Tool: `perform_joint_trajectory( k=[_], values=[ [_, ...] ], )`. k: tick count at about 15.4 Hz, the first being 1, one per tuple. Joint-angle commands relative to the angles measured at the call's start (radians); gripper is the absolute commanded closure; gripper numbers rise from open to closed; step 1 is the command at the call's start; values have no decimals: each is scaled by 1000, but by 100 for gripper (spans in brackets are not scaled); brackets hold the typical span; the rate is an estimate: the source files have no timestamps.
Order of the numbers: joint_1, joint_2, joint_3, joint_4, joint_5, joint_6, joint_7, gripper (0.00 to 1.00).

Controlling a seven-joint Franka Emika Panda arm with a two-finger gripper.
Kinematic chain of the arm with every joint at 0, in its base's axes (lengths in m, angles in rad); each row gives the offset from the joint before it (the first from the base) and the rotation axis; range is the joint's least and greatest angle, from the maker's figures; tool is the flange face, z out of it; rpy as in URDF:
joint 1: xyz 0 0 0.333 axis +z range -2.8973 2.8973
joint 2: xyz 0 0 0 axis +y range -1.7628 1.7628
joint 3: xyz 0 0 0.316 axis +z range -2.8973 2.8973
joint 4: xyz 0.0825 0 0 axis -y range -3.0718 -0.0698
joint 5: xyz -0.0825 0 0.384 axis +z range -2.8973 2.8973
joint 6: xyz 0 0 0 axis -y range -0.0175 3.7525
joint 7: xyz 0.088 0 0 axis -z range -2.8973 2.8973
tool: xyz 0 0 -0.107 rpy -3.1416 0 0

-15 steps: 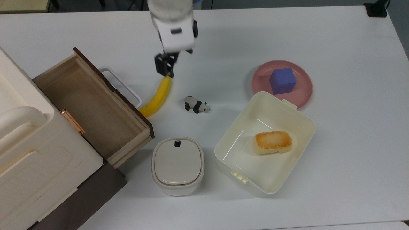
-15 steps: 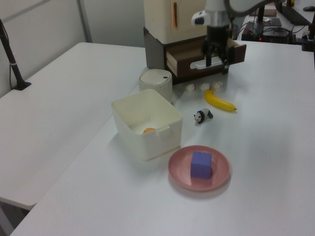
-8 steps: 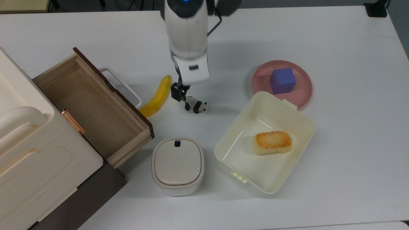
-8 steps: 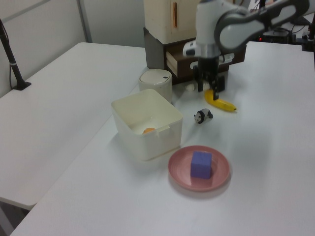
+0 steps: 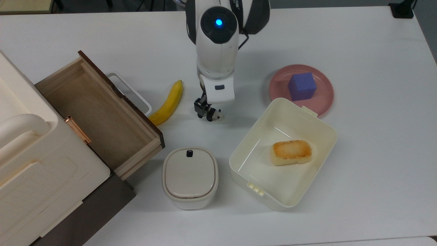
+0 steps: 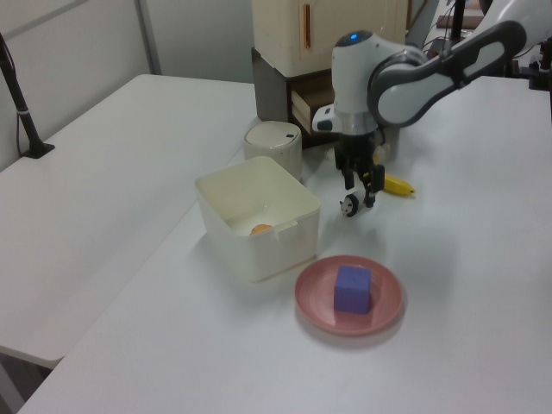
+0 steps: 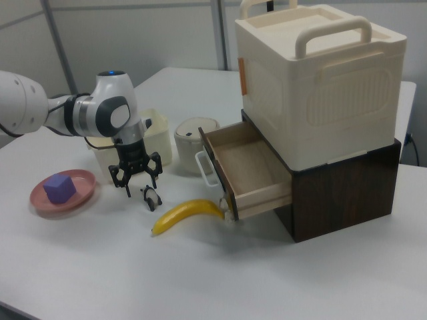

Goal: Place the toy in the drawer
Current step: 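Close the gripper on the panda toy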

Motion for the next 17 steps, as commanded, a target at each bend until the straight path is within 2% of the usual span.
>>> perform_joint_trajectory(
  k=[1,4,10,17],
  values=[
    [23,22,-9,-7,-41,53,73,23],
    [19,34,-11,-5,-43,100,101,26],
    [19,37,-15,-5,-80,113,113,56],
    [4,-5,-18,-5,-92,104,118,61]
  ],
)
